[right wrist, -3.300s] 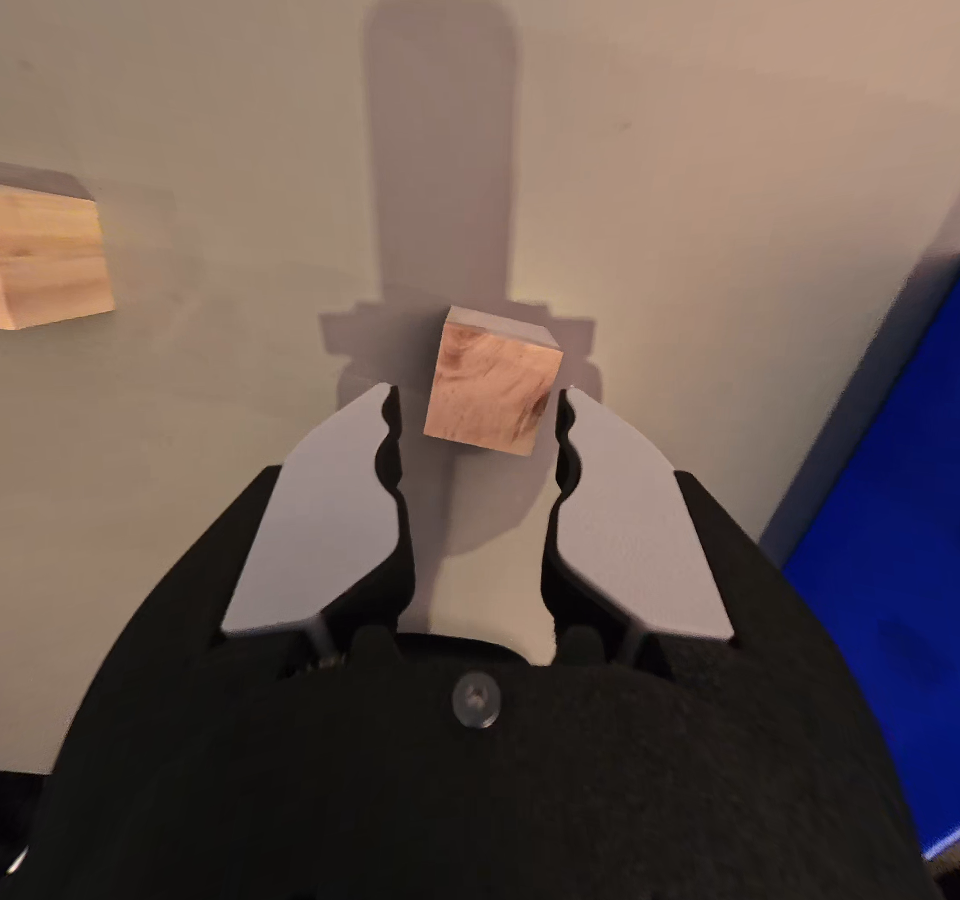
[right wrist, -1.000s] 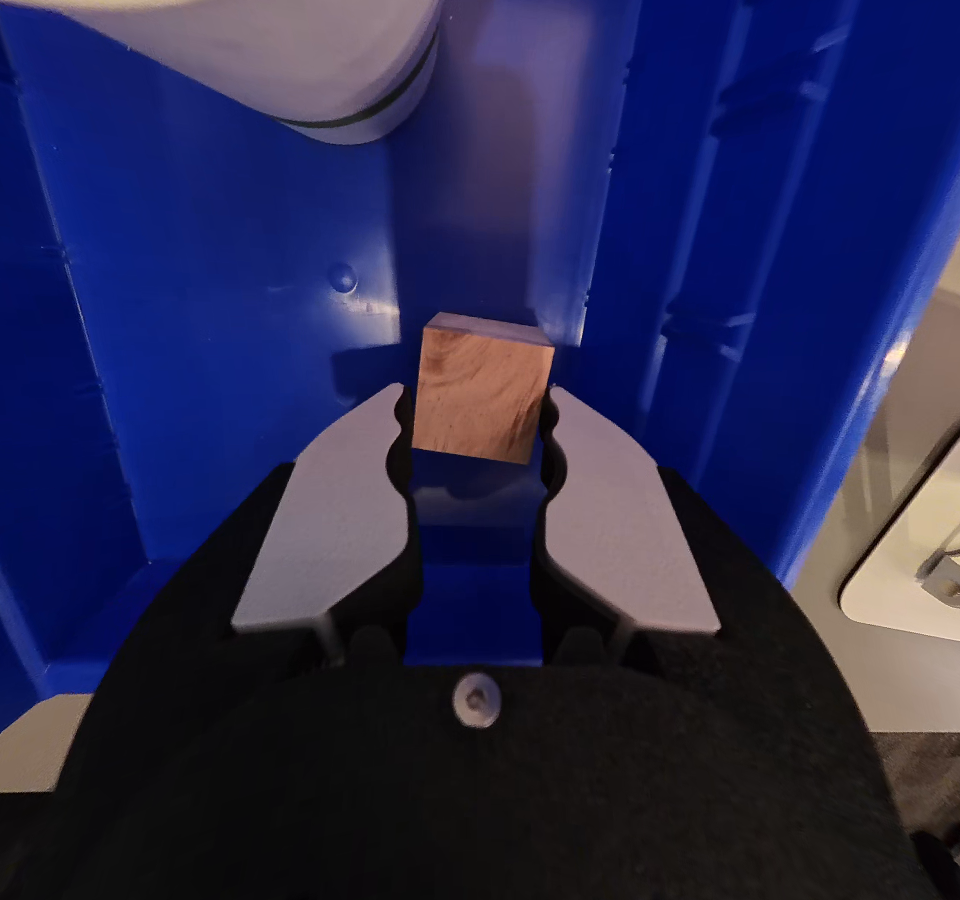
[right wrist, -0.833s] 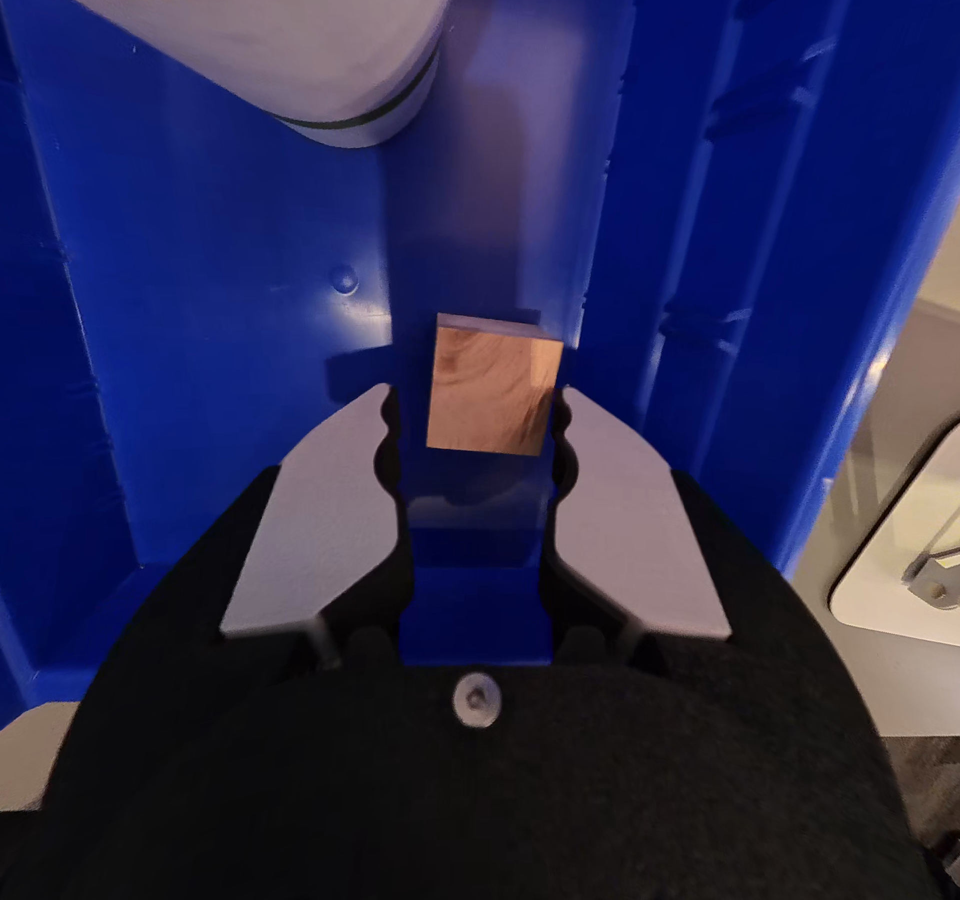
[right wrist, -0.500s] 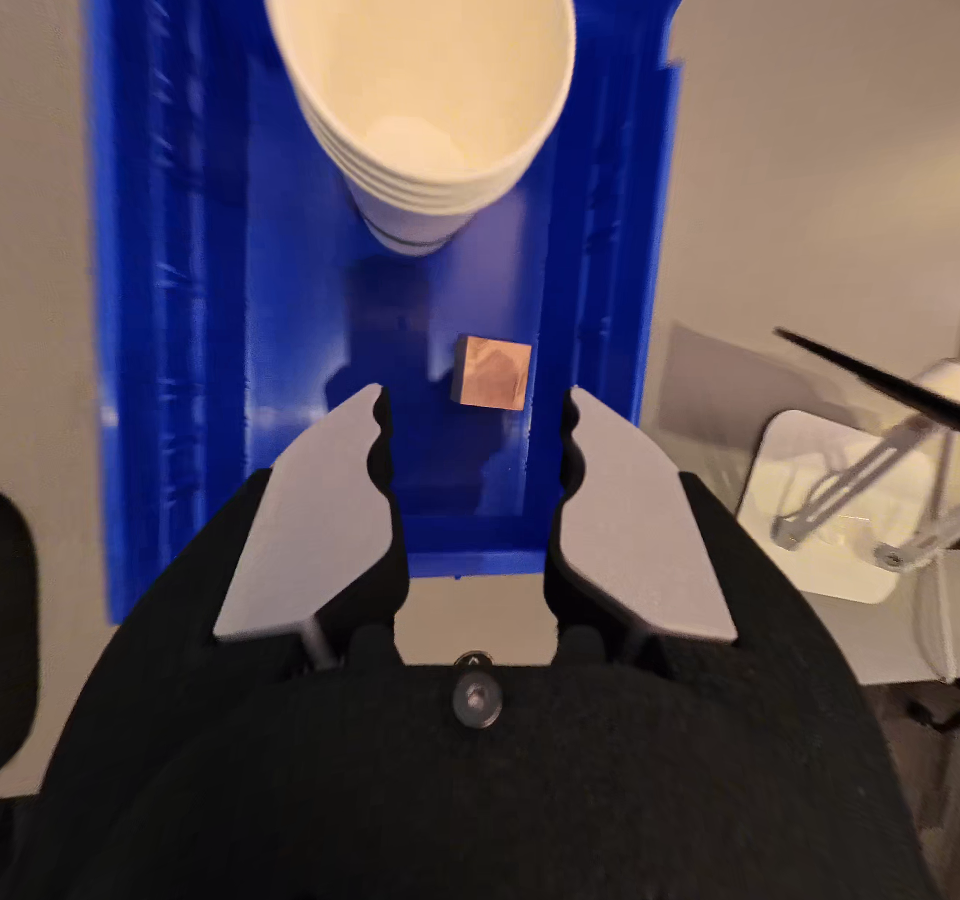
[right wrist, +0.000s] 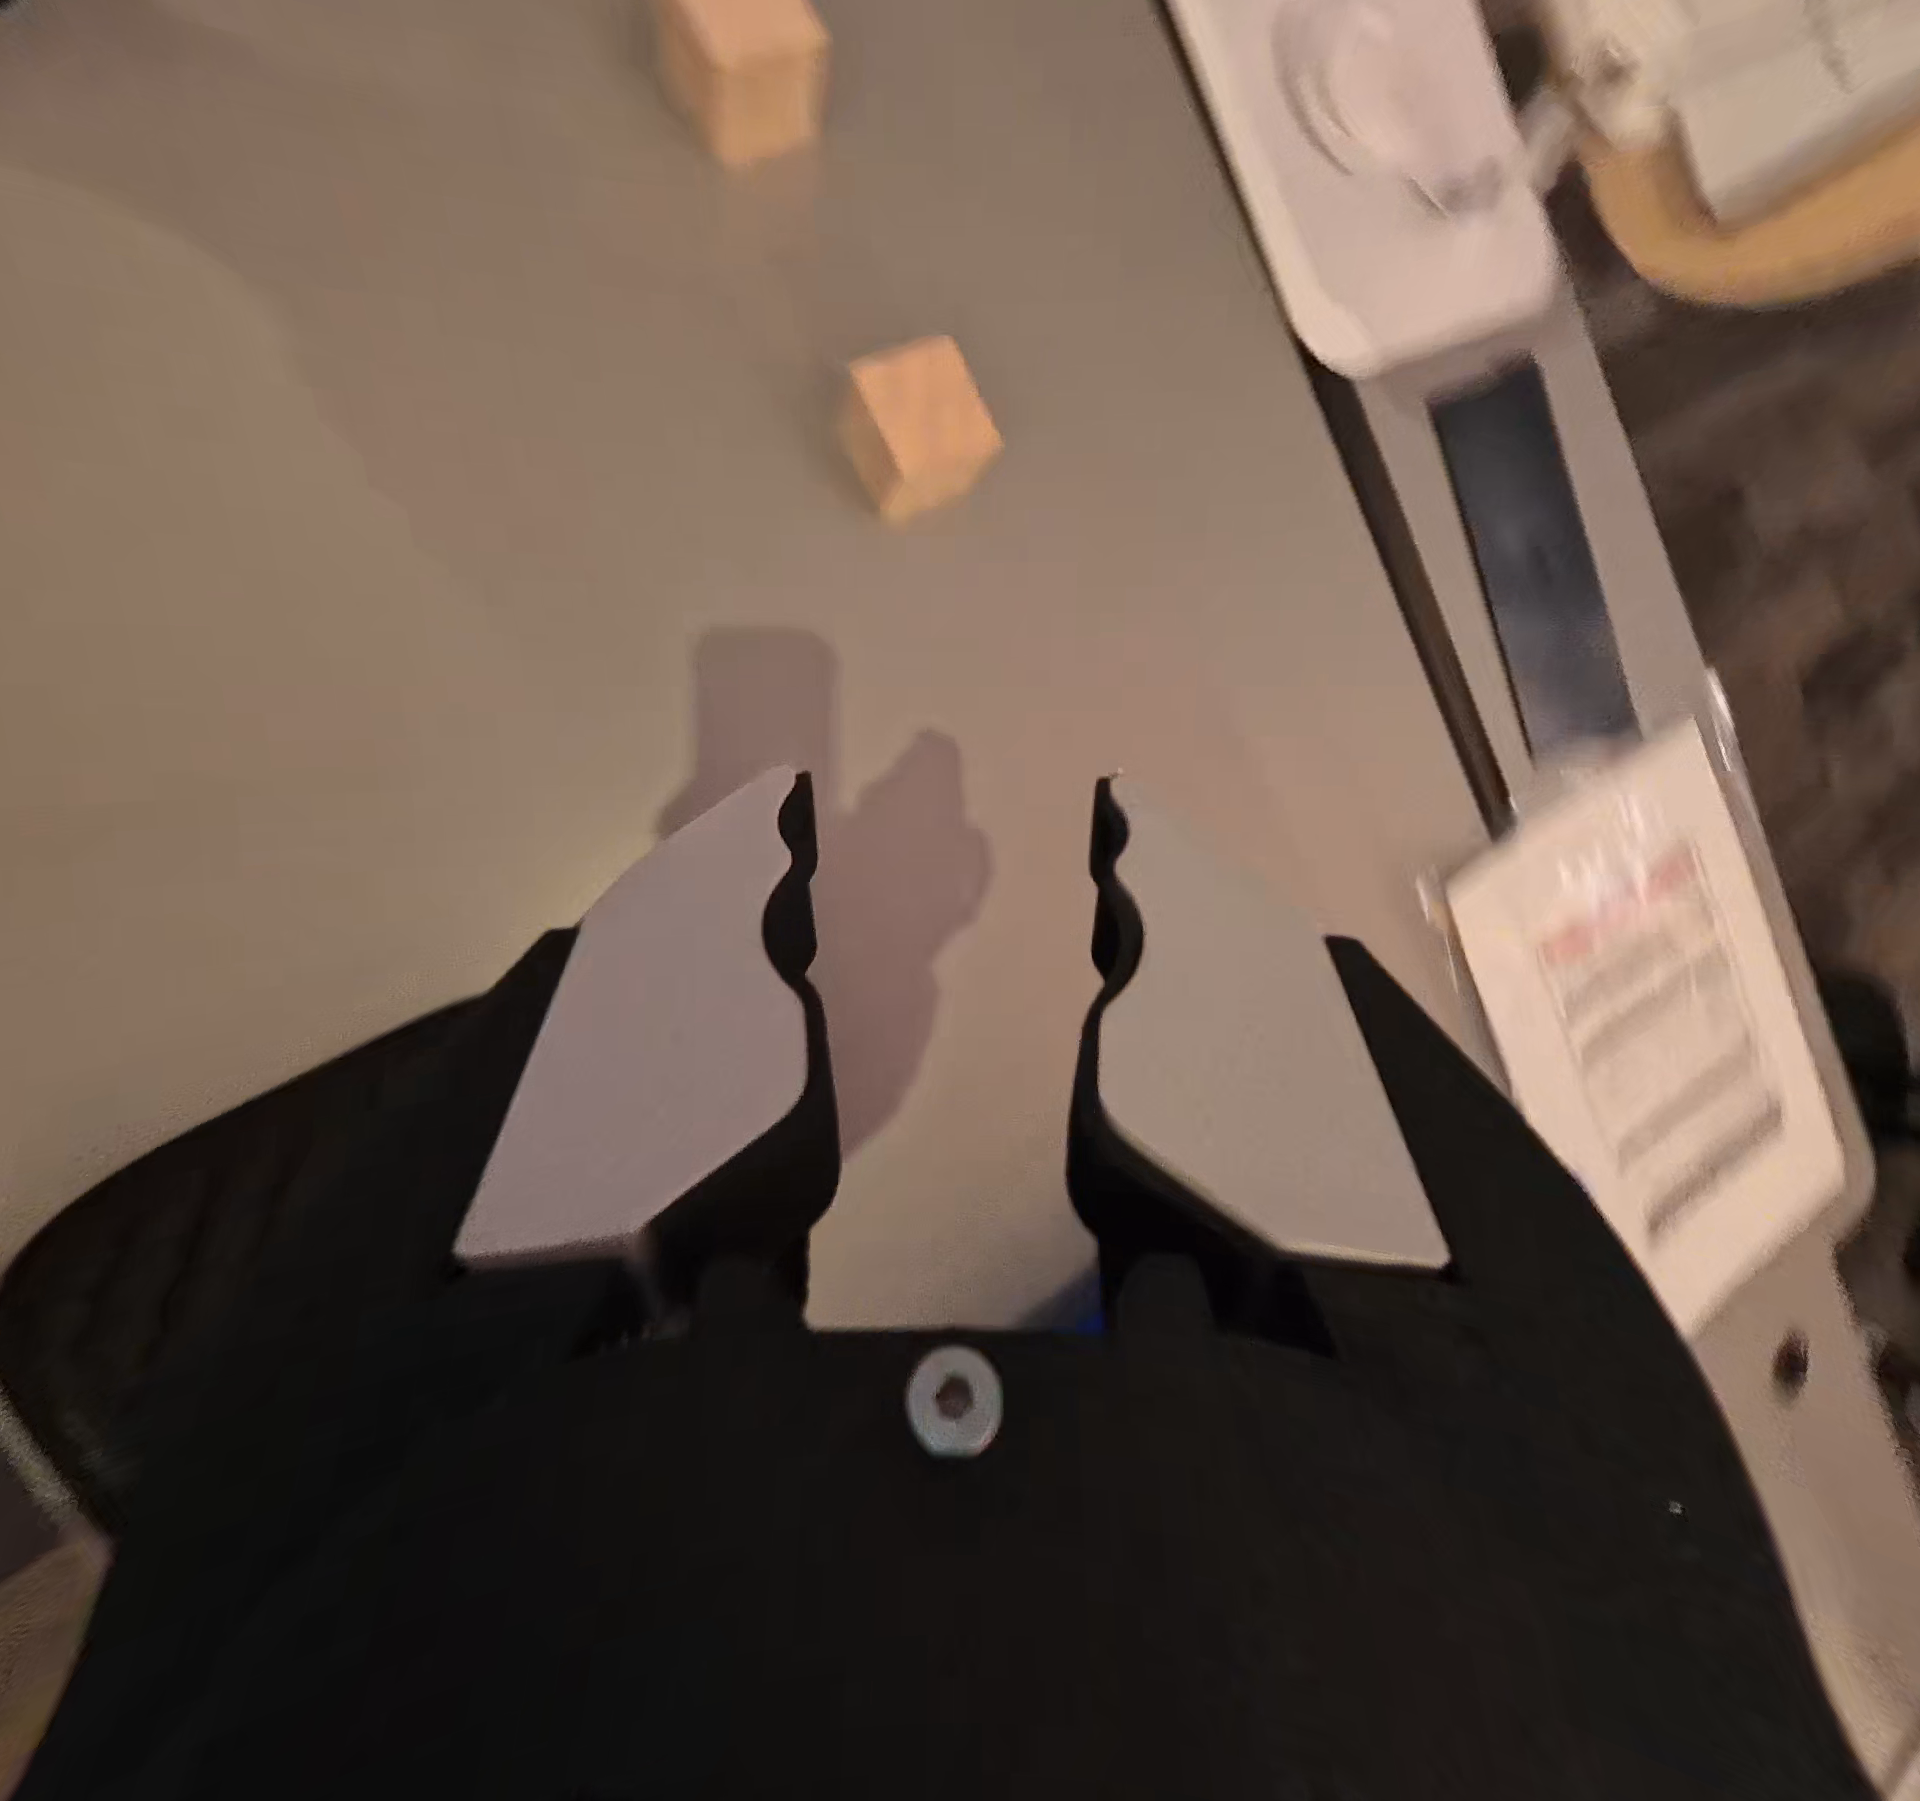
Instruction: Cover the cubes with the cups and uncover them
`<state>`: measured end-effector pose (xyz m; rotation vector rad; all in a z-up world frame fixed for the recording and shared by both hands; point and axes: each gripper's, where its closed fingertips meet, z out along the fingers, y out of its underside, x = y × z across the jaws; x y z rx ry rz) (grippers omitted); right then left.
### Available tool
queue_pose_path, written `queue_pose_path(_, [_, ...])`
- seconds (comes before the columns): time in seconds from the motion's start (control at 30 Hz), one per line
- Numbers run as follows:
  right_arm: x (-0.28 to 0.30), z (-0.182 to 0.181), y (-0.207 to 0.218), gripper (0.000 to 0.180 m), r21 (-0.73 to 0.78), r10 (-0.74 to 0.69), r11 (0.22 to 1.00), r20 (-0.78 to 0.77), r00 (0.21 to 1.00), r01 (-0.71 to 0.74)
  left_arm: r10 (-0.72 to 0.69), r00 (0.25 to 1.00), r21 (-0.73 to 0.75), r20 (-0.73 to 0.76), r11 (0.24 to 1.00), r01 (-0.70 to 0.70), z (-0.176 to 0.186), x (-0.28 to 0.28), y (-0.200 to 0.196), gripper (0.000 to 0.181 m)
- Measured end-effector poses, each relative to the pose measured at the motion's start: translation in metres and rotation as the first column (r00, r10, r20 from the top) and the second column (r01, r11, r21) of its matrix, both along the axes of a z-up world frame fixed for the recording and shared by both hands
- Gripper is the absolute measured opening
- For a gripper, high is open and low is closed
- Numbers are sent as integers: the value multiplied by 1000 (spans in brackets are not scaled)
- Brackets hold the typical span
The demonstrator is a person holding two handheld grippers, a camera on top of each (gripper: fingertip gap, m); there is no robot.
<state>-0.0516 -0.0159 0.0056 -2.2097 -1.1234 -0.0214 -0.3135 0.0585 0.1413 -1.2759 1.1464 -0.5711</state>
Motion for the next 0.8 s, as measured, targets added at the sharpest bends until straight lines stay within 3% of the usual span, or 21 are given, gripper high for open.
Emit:
queue_pose_path(0.1, [-51,-32,26,49,-11,211,977,60,976,-211,-11,1000,-5,0,1000,11,-2,0,-1,17])
queue_pose_path(0.2, [-76,-63,58,50,-40,296,955,151,943,-293,-10,1000,-6,-5,1000,10,-3,0,0,17])
queue_pose_path(0.5, [-93,-121,111,68,-221,347,924,143,927,-312,-19,1000,-42,-5,999,19,-6,0,2,17])
queue_pose_path(0.8, [-85,-152,113,58,-320,359,900,160,919,-296,-36,999,-44,-36,998,34,-11,8,0,17])
